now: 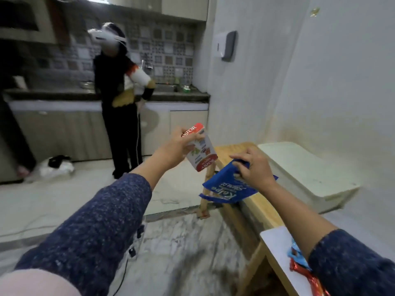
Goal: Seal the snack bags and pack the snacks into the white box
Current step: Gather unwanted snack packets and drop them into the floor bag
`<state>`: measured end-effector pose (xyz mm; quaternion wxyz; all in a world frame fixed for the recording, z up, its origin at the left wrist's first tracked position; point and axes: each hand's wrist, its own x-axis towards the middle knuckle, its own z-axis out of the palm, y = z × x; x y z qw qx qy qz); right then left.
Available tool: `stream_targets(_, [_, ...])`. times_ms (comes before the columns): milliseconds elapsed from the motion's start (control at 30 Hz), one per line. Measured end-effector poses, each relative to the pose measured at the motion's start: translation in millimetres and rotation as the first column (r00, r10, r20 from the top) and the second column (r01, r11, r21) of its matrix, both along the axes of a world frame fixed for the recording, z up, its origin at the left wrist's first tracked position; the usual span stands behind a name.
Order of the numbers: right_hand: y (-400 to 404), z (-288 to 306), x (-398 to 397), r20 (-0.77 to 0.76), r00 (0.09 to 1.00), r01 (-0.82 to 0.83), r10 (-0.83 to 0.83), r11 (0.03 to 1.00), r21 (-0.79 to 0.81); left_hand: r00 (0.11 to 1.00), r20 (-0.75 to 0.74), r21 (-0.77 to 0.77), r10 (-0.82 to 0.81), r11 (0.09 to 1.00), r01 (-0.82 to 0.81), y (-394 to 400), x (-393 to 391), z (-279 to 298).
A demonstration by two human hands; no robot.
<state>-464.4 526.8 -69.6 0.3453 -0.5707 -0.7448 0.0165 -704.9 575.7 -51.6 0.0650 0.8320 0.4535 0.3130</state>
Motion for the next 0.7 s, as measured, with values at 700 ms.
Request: stream_targets(700, [284, -148, -406, -0.103, 0.831, -0.550, 0.546, 0.782, -0.293, 0.707, -0.209, -0.428, 0.675, 0.587, -0.687, 101, -394, -173])
